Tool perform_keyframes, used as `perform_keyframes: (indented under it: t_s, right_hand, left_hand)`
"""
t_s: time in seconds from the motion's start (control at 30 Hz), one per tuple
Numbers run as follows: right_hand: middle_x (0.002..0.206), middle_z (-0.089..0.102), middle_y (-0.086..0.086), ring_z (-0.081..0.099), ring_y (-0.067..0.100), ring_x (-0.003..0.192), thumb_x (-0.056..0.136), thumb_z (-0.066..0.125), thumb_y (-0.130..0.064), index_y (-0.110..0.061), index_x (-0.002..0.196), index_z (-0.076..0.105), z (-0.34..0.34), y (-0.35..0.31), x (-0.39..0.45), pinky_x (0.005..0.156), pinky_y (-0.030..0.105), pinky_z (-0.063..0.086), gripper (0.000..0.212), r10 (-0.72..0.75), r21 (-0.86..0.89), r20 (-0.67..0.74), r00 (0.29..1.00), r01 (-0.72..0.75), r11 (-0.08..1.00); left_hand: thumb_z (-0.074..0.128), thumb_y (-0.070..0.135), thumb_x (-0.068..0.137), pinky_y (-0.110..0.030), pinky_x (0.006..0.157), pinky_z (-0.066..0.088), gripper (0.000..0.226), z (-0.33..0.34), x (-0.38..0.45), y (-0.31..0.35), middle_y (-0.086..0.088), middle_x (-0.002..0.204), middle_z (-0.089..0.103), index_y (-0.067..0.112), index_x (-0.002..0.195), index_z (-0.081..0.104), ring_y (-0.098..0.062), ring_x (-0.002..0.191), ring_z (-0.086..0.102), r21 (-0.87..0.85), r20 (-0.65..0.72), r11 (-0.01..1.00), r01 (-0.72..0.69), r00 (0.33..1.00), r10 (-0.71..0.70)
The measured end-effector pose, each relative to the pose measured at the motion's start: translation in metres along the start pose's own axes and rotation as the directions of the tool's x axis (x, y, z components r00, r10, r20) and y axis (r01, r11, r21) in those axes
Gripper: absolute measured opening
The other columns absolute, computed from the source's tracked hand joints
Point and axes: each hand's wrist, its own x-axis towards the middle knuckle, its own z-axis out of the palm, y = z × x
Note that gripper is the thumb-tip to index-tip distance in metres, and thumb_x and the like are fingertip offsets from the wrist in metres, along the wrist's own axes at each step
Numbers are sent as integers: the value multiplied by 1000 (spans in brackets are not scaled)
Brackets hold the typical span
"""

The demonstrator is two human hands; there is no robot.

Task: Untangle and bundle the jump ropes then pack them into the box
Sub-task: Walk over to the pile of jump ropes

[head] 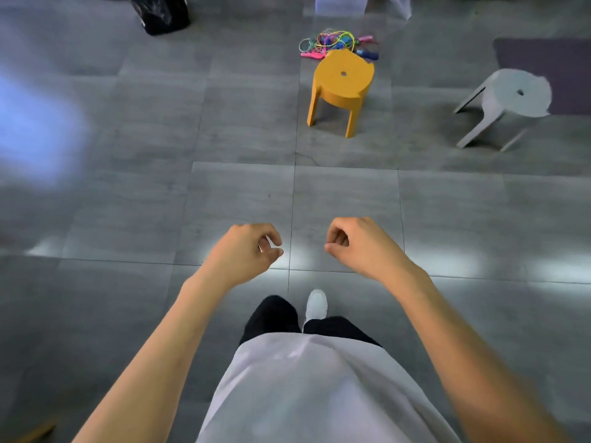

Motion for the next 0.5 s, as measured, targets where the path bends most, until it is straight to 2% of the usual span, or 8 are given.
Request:
perform_keyframes:
  t_s: [0.1,0.23,0.37,0.5]
  right_hand:
    - [78,65,-9,62,15,78,86,67,-23,-19,84,63,-36,-15,72,75,41,54,6,-22,6,33,999,22,1000]
    - [74,63,-11,62,14,74,85,67,-22,-21,80,63,-76,-25,172,73,40,55,6,-3,15,33,999,2,1000]
    - [71,64,-9,61,11,70,83,69,-18,-18,78,63,-119,-40,271,72,39,54,7,23,45,-24,999,-22,999]
    - [72,64,-8,60,8,69,84,70,-17,-17,79,64,-165,-64,360,69,34,54,7,48,107,-80,996,-40,993]
  left_hand:
    - [67,29,86,-30,67,52,4,-40,63,7,13,74,63,30,85,64,-12,72,61,-40,-45,999,16,999,-18]
    - [68,27,87,-26,67,48,2,-98,157,4,12,74,64,27,87,65,-7,72,58,-48,-47,999,15,999,-17]
    - [68,25,87,-26,62,46,4,-164,261,-6,12,70,63,27,85,65,-7,70,58,-66,-76,998,1,997,-6]
    - [68,25,86,-24,63,46,8,-225,349,-1,10,71,64,29,82,64,-7,68,58,-68,-38,997,-28,999,26]
